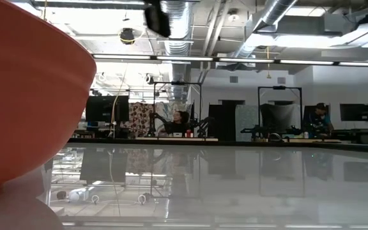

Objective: Nest bowls inside each other by size order
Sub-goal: Stack the white bowl onto the stacked white bowls

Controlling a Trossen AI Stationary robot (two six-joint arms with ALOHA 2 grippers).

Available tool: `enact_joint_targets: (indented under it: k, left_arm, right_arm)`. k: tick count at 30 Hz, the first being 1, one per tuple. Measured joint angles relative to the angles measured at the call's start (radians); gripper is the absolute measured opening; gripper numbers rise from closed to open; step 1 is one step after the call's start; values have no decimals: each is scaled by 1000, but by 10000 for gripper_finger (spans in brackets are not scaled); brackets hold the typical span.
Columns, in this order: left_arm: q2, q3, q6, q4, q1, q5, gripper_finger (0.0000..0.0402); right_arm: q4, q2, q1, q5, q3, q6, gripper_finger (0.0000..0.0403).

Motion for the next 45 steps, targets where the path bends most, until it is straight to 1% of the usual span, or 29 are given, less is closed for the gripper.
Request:
enact_joint_targets:
  k: [8, 10, 12, 15, 22, 28, 30, 32, 35, 42, 45]
  left_arm:
    - [-19, 0, -2, -47, 0, 11, 0]
    - [-20, 0, -2, -57, 0, 11, 0]
    - [-21, 0, -2, -65, 0, 12, 0]
    - [-21, 0, -3, -85, 0, 11, 0]
    - [-21, 0, -3, -103, 0, 10, 0]
    - [-21, 0, -2, -127, 0, -6, 0]
    - [-21, 0, -3, -129, 0, -11, 0]
    - [-21, 0, -3, -129, 0, -18, 0]
    - [-21, 0, -8, -129, 0, -32, 0]
    - [-18, 0, -9, -138, 0, -61, 0]
    - [-18, 0, -10, -145, 0, -68, 0]
  right_arm:
    - [-4, 285, 1, -135, 370, -19, 8]
    - [11, 355, 6, -156, 441, -16, 8]
    - [159, 377, 5, -184, 404, 33, 9]
    - [297, 422, 5, -209, 400, 96, 9]
    - [495, 534, 6, -212, 400, 183, 9]
    - [627, 588, 14, -212, 401, 277, 8]
    - [644, 591, 16, -188, 399, 294, 8]
    - [649, 589, 23, -120, 400, 296, 8]
    - [650, 587, 26, -70, 401, 322, 8]
    - [622, 587, 28, -52, 401, 350, 7]
    - [504, 588, 29, -49, 436, 349, 7]
